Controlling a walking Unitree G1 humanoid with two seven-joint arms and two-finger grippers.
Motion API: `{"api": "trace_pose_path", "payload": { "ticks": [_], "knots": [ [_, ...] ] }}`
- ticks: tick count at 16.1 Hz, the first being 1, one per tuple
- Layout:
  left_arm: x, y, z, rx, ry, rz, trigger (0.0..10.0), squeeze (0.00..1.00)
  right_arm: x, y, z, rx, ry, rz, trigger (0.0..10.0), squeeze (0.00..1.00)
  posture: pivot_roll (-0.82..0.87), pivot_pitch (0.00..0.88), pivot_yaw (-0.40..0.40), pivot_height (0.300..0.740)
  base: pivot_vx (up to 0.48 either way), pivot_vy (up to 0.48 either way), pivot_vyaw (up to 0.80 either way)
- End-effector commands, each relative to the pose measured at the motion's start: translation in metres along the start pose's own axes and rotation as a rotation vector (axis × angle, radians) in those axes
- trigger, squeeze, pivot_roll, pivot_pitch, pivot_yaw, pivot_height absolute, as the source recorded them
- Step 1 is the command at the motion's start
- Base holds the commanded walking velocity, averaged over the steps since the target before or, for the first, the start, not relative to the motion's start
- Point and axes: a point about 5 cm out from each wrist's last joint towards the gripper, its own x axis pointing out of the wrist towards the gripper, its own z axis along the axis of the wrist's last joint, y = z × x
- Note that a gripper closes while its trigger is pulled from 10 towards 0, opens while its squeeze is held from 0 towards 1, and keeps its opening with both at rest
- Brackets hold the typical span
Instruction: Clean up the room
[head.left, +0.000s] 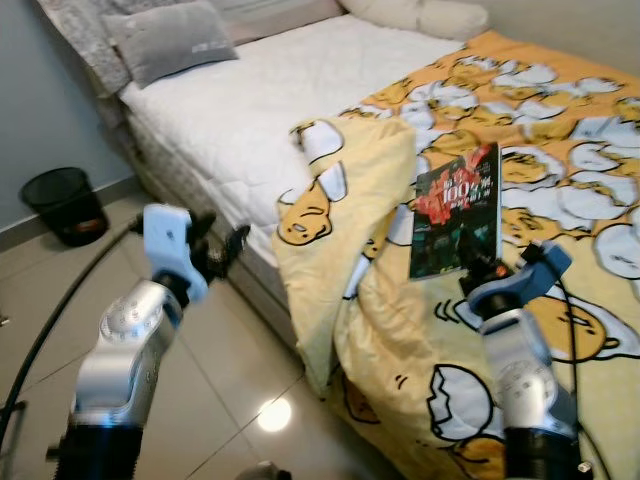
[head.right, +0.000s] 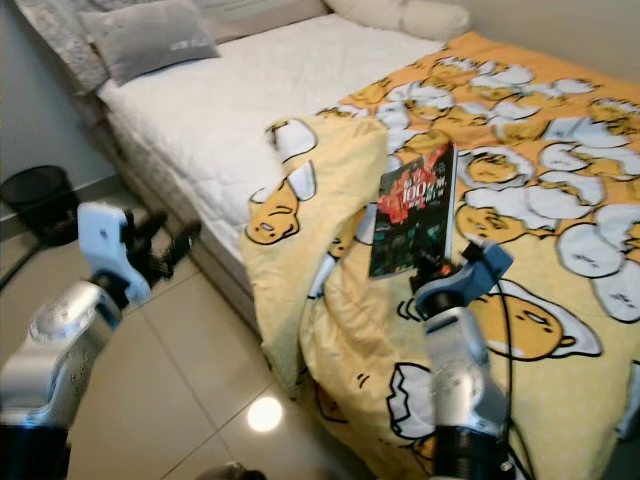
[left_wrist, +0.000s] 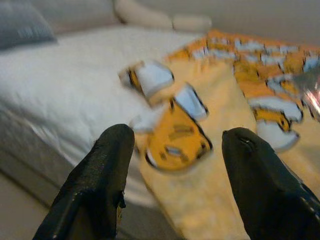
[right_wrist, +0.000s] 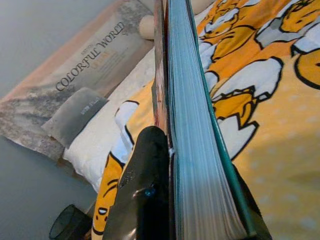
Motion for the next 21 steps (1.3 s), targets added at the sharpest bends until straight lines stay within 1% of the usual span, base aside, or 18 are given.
{"api": "trace_pose_path", "payload": {
  "ticks": [1, 2, 4, 6, 8, 9, 10, 11, 12, 13, 14, 15, 17, 18, 19, 20, 21],
  "knots": [
    [-0.003, 0.0, -0.004, 0.014, 0.034, 0.02, 10.0, 0.0, -0.001, 0.004, 0.002, -0.043, -0.033, 0.002, 0.0, 0.0, 0.0, 0.0, 0.013, 0.74, 0.0, 0.0, 0.0],
    [-0.004, 0.001, -0.006, 0.006, 0.022, 0.045, 10.0, 0.0, -0.002, 0.003, -0.003, -0.081, -0.024, -0.01, 0.0, 0.0, 0.0, 0.0, 0.011, 0.74, 0.0, 0.0, 0.0],
    [-0.007, 0.004, -0.004, 0.016, 0.0, 0.074, 10.0, 0.0, -0.003, 0.002, -0.01, -0.137, -0.008, -0.023, 0.0, 0.0, 0.02, 0.0, -0.003, 0.74, 0.0, 0.0, 0.0],
    [-0.006, 0.004, 0.0, -0.019, -0.001, 0.065, 10.0, 0.0, -0.002, 0.001, -0.011, -0.169, -0.011, -0.04, 0.0, 0.0, 0.02, 0.0, 0.006, 0.74, 0.0, 0.0, 0.0],
    [-0.004, 0.006, 0.002, -0.016, -0.002, 0.088, 10.0, 0.0, 0.002, 0.001, -0.012, -0.202, -0.003, -0.071, 0.0, 0.0, 0.03, 0.0, 0.007, 0.74, 0.0, 0.0, 0.0],
    [-0.002, 0.005, 0.001, 0.021, 0.021, 0.086, 10.0, 0.0, 0.003, 0.004, -0.014, -0.21, 0.013, -0.06, 2.1, 0.0, 0.04, 0.0, -0.001, 0.74, 0.0, 0.0, 0.0],
    [-0.002, 0.005, 0.001, 0.049, 0.034, 0.096, 10.0, 0.0, 0.003, 0.006, -0.013, -0.23, 0.009, -0.054, 4.5, 0.0, 0.04, 0.0, -0.003, 0.74, 0.0, 0.0, 0.0],
    [-0.001, 0.008, 0.003, 0.053, 0.027, 0.115, 10.0, 0.0, 0.004, 0.011, -0.014, -0.239, 0.001, -0.044, 10.0, 0.0, 0.04, 0.0, -0.002, 0.74, 0.0, 0.0, 0.0],
    [0.0, 0.009, 0.004, 0.056, 0.025, 0.119, 10.0, 0.0, 0.005, 0.012, -0.014, -0.241, -0.008, -0.039, 10.0, 0.0, 0.04, 0.0, -0.003, 0.74, 0.0, 0.0, 0.0],
    [0.0, 0.009, 0.004, 0.065, 0.03, 0.125, 10.0, 0.0, 0.006, 0.013, -0.015, -0.262, 0.003, -0.04, 10.0, 0.0, 0.04, 0.0, -0.003, 0.74, 0.0, 0.0, 0.0],
    [0.001, 0.01, 0.005, 0.075, 0.036, 0.136, 10.0, 0.0, 0.007, 0.011, -0.016, -0.346, 0.014, -0.059, 10.0, 0.0, 0.04, 0.0, 0.001, 0.74, 0.0, 0.0, -0.67],
    [0.001, 0.011, 0.004, 0.075, 0.039, 0.145, 10.0, 0.0, 0.007, 0.009, -0.019, -0.353, 0.054, -0.063, 10.0, 0.0, 0.04, 0.0, 0.002, 0.74, 0.0, 0.0, -0.8],
    [0.001, 0.011, 0.004, 0.071, 0.049, 0.151, 10.0, 0.0, 0.006, 0.004, -0.02, -0.337, 0.092, -0.102, 10.0, 0.0, 0.03, 0.0, 0.012, 0.74, 0.0, 0.0, -0.8],
    [0.001, 0.01, 0.003, 0.074, 0.057, 0.154, 10.0, 0.0, 0.006, 0.002, -0.021, -0.276, 0.135, -0.13, 10.0, 0.0, 0.03, 0.0, 0.015, 0.74, 0.0, 0.0, -0.8],
    [0.002, 0.01, 0.002, 0.073, 0.062, 0.156, 10.0, 0.0, 0.007, 0.003, -0.019, -0.24, 0.133, -0.13, 10.0, 0.0, 0.02, 0.0, 0.018, 0.74, 0.0, 0.0, -0.78],
    [0.002, 0.01, 0.001, 0.073, 0.065, 0.159, 10.0, 0.0, 0.007, 0.005, -0.019, -0.236, 0.128, -0.122, 10.0, 0.0, 0.02, 0.0, 0.017, 0.74, 0.0, 0.0, -0.78],
    [0.002, 0.011, 0.001, 0.078, 0.068, 0.168, 10.0, 0.0, 0.008, 0.005, -0.019, -0.287, 0.136, -0.133, 10.0, 0.0, 0.02, 0.0, 0.017, 0.74, 0.0, 0.0, -0.78]
  ]
}}
